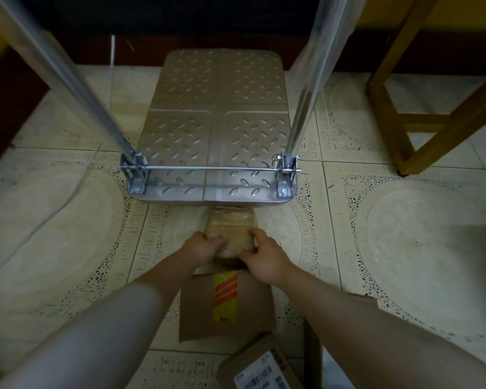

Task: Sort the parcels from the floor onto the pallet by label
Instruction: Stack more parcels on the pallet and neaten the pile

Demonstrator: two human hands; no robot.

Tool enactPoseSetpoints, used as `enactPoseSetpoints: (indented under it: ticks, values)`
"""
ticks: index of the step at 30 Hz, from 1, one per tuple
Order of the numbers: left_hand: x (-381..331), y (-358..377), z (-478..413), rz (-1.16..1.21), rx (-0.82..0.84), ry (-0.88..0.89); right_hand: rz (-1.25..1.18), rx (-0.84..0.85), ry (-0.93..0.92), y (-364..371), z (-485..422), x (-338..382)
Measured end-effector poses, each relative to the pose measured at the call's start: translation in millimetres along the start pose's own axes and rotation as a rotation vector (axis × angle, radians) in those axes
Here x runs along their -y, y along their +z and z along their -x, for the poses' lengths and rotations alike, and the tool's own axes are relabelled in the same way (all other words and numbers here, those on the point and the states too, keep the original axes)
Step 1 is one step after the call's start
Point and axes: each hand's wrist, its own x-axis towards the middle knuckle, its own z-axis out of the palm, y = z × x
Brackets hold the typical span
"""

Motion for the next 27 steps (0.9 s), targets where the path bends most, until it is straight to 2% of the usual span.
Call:
enactPoseSetpoints:
  ticks: [3, 8, 12, 15, 18, 24, 27]
  values:
    - [3, -6, 13, 0.122, -0.006, -0.031, -0.006, -0.005, 0.009, 4, 12, 10]
    - [-3, -34, 65, 0.39, 0.006, -0.078, -0.154, -0.019, 0.048, 5, 53, 44]
    - [-21, -72, 146, 0.523, 0.008, -0.086, -0.265, -0.064, 0.131, -21, 113, 90]
    - [-49, -100, 227, 0.616, 0.054, -0.049, -0.363, 0.002, 0.222, -61, 169, 141]
    - [-88, -135, 316, 0.611, 0.102, -0.004, -0.437, 0.078, 0.214, -112, 238, 199]
    - [-167, -206, 487, 0.619, 0.155, 0.108, -0.444, 0.099, 0.106, -212, 388, 305]
    - [-195, -236, 562, 0.559, 0.172, 0.182, -0.458, 0.05, 0.02, -248, 459, 344]
